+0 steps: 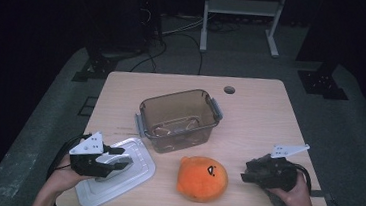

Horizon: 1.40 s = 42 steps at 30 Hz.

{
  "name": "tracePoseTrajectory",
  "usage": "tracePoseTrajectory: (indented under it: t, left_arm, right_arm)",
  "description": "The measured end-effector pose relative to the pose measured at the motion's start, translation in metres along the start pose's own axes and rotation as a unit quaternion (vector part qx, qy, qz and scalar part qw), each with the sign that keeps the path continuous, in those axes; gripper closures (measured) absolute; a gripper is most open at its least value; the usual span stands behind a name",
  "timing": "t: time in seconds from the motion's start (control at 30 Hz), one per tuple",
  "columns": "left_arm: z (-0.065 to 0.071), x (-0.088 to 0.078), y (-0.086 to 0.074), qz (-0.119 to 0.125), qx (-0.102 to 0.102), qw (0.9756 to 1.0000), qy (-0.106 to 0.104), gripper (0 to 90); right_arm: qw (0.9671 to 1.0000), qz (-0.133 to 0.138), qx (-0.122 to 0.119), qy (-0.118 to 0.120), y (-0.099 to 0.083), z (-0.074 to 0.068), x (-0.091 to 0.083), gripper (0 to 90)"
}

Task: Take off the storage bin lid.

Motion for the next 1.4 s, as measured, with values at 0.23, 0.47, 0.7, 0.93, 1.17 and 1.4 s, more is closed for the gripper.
tracePoseTrajectory:
  t: [0.23, 0.47, 0.7, 0.93, 1.17, 1.4]
  left_arm:
    - [0.005, 0.003, 0.015, 0.007, 0.011, 0.9998, -0.012, 48.0]
    - [0.015, 0.008, 0.039, 0.021, 0.029, 0.999, -0.027, 45.4]
    - [0.02, 0.017, 0.057, 0.025, 0.041, 0.9981, -0.039, 40.3]
    - [0.026, 0.027, 0.076, 0.034, 0.048, 0.9969, -0.053, 36.5]
    - [0.034, 0.038, 0.098, 0.047, 0.063, 0.995, -0.061, 29.7]
    - [0.039, 0.048, 0.108, 0.054, 0.068, 0.9935, -0.073, 27.4]
  right_arm:
    - [1.0, 0.002, 0.0, -0.002, 0.0, 0.0, 0.0, 38.2]
    - [1.0, 0.003, -0.001, -0.005, -0.001, 0.0, -0.003, 37.5]
    - [1.0, 0.005, 0.001, -0.006, -0.002, 0.002, -0.004, 37.3]
    - [0.9999, 0.005, 0.003, -0.008, -0.003, 0.003, -0.005, 37.2]
    - [1.0, 0.004, 0.002, -0.009, -0.004, 0.002, -0.006, 37.2]
    - [0.9999, 0.003, 0.003, -0.011, -0.006, 0.003, -0.008, 37.2]
Point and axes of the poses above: each handheld gripper's, and its own axes: x roughly forward along the jaws, y roughly out of its top, z roughly to its right, the point moved 10 cm from there along x, roughly forward along the jaws, and after that the axes turned 2 degrees about -z, right-handed, at the moved point
